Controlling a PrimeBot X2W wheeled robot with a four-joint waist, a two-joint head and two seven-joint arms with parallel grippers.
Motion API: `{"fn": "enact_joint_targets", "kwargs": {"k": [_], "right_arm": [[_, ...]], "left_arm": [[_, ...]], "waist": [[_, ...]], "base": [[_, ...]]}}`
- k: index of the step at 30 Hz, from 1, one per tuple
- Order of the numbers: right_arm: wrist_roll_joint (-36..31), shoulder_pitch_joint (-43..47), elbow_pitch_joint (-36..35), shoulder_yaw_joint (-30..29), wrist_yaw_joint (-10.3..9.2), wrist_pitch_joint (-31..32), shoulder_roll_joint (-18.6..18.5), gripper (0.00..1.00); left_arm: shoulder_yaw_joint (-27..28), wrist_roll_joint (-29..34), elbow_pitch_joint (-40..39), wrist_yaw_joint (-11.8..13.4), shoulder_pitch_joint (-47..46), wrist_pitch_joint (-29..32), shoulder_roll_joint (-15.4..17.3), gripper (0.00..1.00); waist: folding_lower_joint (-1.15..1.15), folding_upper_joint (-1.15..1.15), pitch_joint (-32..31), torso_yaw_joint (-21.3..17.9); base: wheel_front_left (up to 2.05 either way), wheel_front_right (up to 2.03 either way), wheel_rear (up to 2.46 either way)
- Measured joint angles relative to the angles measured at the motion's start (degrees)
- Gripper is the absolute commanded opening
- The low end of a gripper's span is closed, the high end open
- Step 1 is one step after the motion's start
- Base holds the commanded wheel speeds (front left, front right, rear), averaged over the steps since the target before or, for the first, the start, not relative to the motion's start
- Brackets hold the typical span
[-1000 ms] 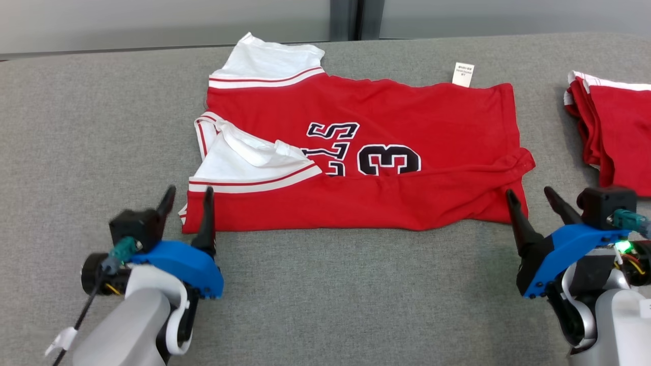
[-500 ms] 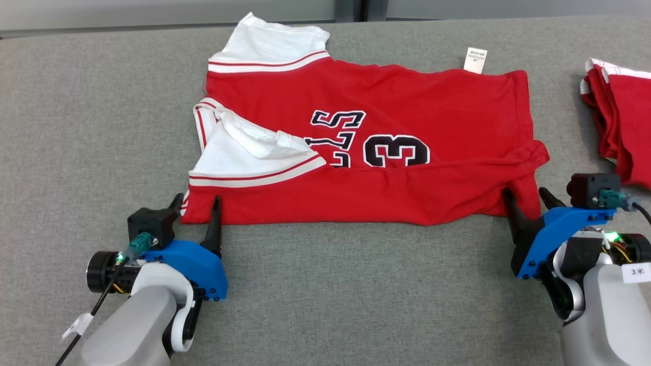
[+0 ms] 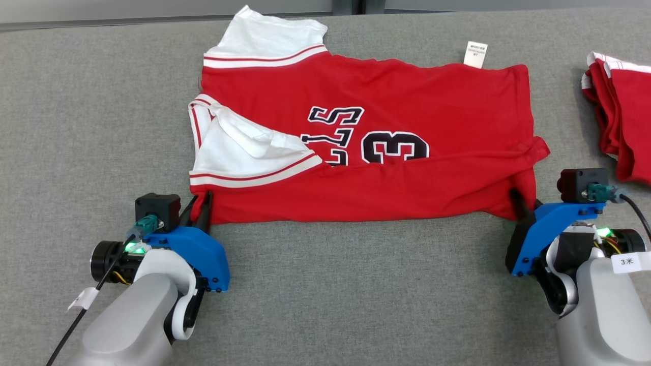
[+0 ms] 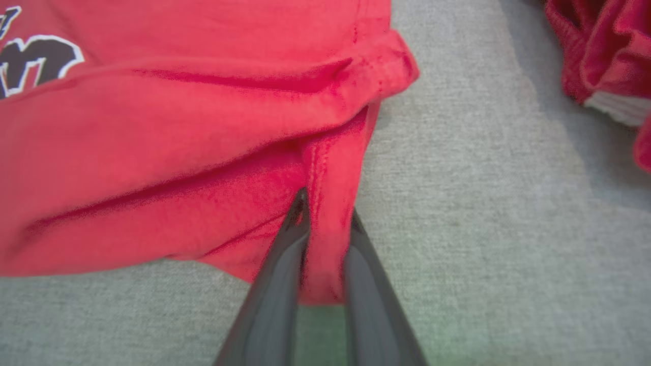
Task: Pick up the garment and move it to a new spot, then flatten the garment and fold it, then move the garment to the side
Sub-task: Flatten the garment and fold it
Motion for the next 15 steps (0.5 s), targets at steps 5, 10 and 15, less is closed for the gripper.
{"fn": "enact_joint_targets", "kwargs": {"k": [5,10,15], "right_arm": [[-0.10,1.53,-2.14,-0.69,0.01,-3.31,0.14,0.00],[1.64,5.72,-5.34,-1.18,0.01,-4.65,0.16,0.00],[2.80,10.38,-7.53,-1.87,0.04,-2.99,0.25,0.00]], "left_arm": [[0.57,-1.37,-0.55,0.05,1.19,-0.32,0.23,0.00],[1.35,-3.28,-3.38,1.33,6.21,-0.62,1.53,0.00],[1.37,-4.43,-9.04,4.35,12.59,0.33,3.33,0.00]], "waist": [[0.01,0.02,-1.44,0.27],[0.01,0.02,-4.35,0.55],[0.00,0.02,-7.60,0.81]], "base": [[0.00,0.00,0.00],[0.00,0.00,0.00],[0.00,0.00,0.00]]}}
